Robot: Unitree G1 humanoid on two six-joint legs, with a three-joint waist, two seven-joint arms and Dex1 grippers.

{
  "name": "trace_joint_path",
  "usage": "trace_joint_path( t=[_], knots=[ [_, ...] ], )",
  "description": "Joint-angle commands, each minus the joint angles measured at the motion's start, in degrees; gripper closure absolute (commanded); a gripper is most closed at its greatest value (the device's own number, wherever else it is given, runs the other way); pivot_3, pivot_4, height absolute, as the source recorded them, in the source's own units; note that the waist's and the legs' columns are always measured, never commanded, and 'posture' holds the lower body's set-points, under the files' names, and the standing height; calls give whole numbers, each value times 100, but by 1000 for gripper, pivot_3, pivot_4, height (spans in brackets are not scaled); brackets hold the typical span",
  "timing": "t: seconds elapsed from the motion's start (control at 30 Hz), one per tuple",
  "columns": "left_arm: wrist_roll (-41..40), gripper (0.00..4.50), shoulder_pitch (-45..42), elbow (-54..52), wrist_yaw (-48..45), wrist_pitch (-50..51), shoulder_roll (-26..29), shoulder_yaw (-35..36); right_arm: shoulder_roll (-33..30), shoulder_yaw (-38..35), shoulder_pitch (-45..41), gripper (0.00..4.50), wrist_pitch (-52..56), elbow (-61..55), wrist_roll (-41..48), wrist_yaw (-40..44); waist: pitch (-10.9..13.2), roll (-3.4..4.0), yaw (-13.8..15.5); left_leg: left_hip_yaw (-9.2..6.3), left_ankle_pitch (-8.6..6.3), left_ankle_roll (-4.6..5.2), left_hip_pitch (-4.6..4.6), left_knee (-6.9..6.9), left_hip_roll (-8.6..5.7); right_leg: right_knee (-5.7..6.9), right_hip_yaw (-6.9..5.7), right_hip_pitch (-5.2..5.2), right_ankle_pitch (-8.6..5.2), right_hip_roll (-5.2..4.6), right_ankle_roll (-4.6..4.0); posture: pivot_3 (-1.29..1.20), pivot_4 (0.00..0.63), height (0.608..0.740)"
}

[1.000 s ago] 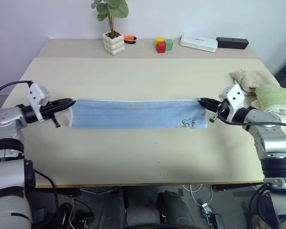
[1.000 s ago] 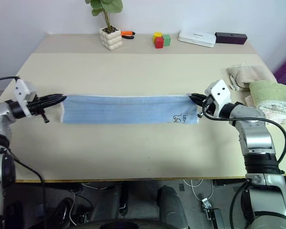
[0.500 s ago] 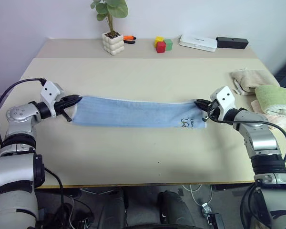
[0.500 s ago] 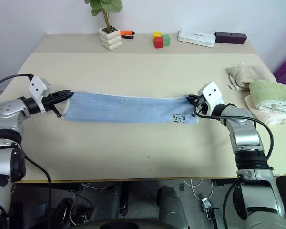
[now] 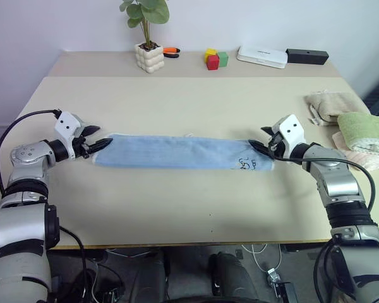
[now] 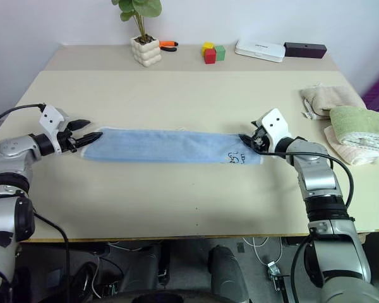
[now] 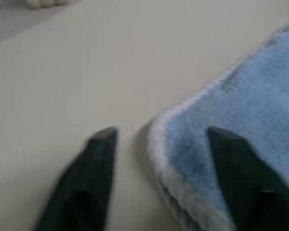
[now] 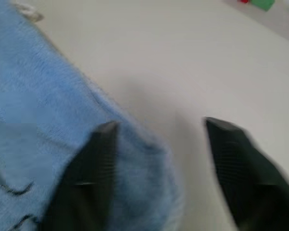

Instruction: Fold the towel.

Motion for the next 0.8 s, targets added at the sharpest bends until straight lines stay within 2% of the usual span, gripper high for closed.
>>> trace_joint_path(
  t=[0.03,0.13,0.17,0.27,0.37,0.43,0.5,0.63,0.73,0.8],
  knots=[
    [155,28,-141,-103,594,-196,189,43,-131,-180,-232,33,-254,170,-128,-222,0,0,0,0,0,0,0,0,0,0,0,0,0,0,0,0,150,735],
    [-154,28,-255,-77,413,235,211,314,-114,-272,-287,33,-239,128,-55,-305,0,0,0,0,0,0,-1,0,0,0,0,0,0,0,0,0,150,735],
    [-347,674,-311,-89,278,470,213,471,-82,-379,-270,0,-210,-25,126,-244,0,0,2,0,0,0,-1,0,0,0,0,0,0,0,0,0,150,735],
    [-908,2002,-451,-303,42,952,99,964,52,-619,-252,832,112,-533,442,-409,0,0,2,0,0,0,-1,0,0,0,-1,0,0,0,0,0,150,735],
    [-1317,3674,-422,-759,206,1414,-282,1241,498,-677,-204,2396,514,-1310,664,-886,0,0,-8,-1,0,0,-1,0,0,2,-1,0,0,0,0,0,150,735],
    [-1570,4500,-271,-1353,385,1759,-625,1344,1010,-683,-138,3445,852,-1842,765,-1390,-1,0,-7,-4,1,-2,0,0,1,7,-1,0,0,1,1,0,150,735],
    [-1726,4500,-55,-1951,642,2053,-938,1374,1361,-544,-4,4464,983,-2135,636,-1703,-1,0,-12,-6,2,-4,-1,1,1,8,-1,0,0,0,1,0,150,735],
    [-2083,4500,508,-3283,1486,2618,-1931,1369,2304,-212,380,4464,1139,-2277,520,-2394,-2,-1,-3,-6,2,-4,-4,1,0,6,0,0,1,-1,1,0,150,735],
    [-2342,4500,675,-3670,2126,2982,-2521,1466,2810,-103,488,4464,1059,-2082,457,-2690,-2,-1,4,-10,4,-6,-4,5,0,10,0,1,1,-1,1,0,150,735],
    [-2283,4500,820,-3749,2251,3073,-2879,1276,3068,123,625,4464,852,-1675,247,-2834,-2,-2,-3,-11,4,-6,-5,6,-2,9,0,1,3,0,5,0,150,735]
  ],
)
